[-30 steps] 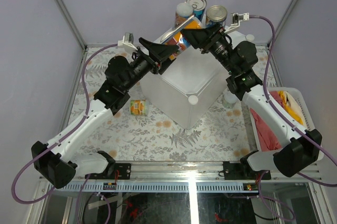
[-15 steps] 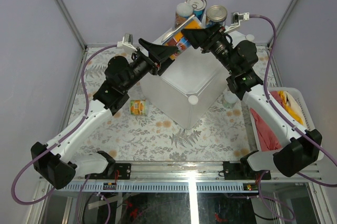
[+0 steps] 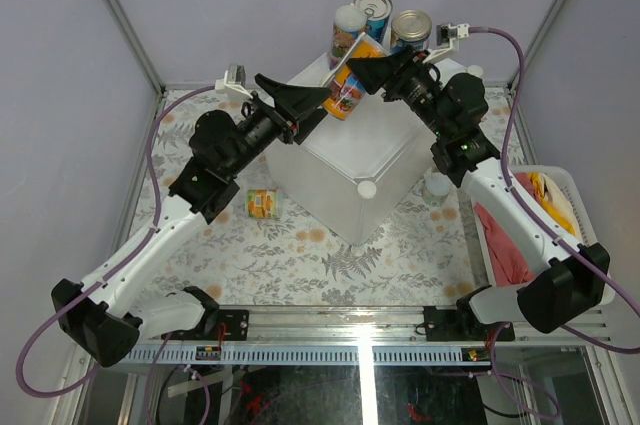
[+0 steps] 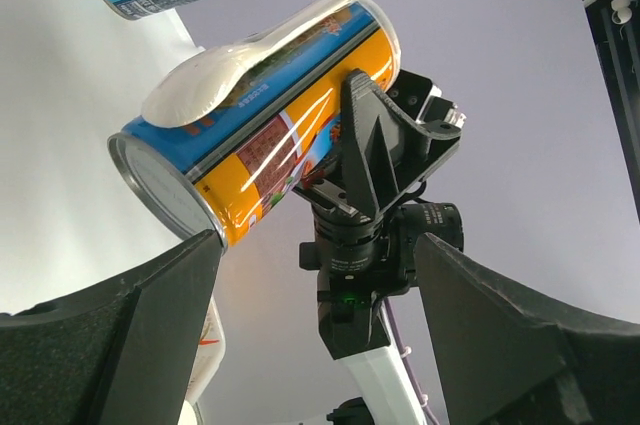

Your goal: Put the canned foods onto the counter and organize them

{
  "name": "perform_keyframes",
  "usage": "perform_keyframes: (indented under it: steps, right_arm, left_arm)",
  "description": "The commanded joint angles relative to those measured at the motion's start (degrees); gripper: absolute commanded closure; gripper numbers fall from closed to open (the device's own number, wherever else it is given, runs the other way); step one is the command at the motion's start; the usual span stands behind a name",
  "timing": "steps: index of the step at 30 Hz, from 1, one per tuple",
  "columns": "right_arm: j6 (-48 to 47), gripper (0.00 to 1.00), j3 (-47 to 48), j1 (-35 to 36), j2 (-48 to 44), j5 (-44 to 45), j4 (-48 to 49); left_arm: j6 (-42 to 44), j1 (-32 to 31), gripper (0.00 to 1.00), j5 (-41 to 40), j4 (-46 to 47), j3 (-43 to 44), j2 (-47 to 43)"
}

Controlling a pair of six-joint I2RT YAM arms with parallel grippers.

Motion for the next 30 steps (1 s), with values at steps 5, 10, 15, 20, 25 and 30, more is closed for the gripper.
perform_keyframes:
  steps: [5, 10, 15, 20, 25, 30]
  right_arm:
    - [-4.97, 0.76, 7.57, -0.32, -1.75, 2.62, 8.69]
    - [-10.06, 0.76, 9.79, -0.31, -1.49, 2.82, 6.26]
    - [-16.65, 0.77, 11.62, -0.34, -1.49, 3.53, 3.32]
    - [-25.44, 0.77, 13.14, -0.31, -1.32, 5.62, -0.21]
    - [-33.57, 0.77, 13.71, -0.35, -0.93, 7.88, -2.23]
    - [-40.52, 0.77, 15.21, -0.29, -0.06, 9.69, -3.63]
  left_arm:
    - [0.60, 0.41, 0.22, 1.26, 2.13, -0.51, -1.24]
    - [1.36, 0.56, 0.22, 1.06, 0.73, -0.35, -2.12]
    - [2.61, 0.90, 0.22, 0.88, -1.39, -0.10, -3.56]
    - [5.67, 1.17, 0.22, 0.27, -5.62, 0.46, -5.28]
    - [9.86, 1.34, 0.22, -1.39, -10.30, 0.32, -7.42]
    - [12.09, 1.65, 0.22, -2.53, -12.90, 0.18, -8.95]
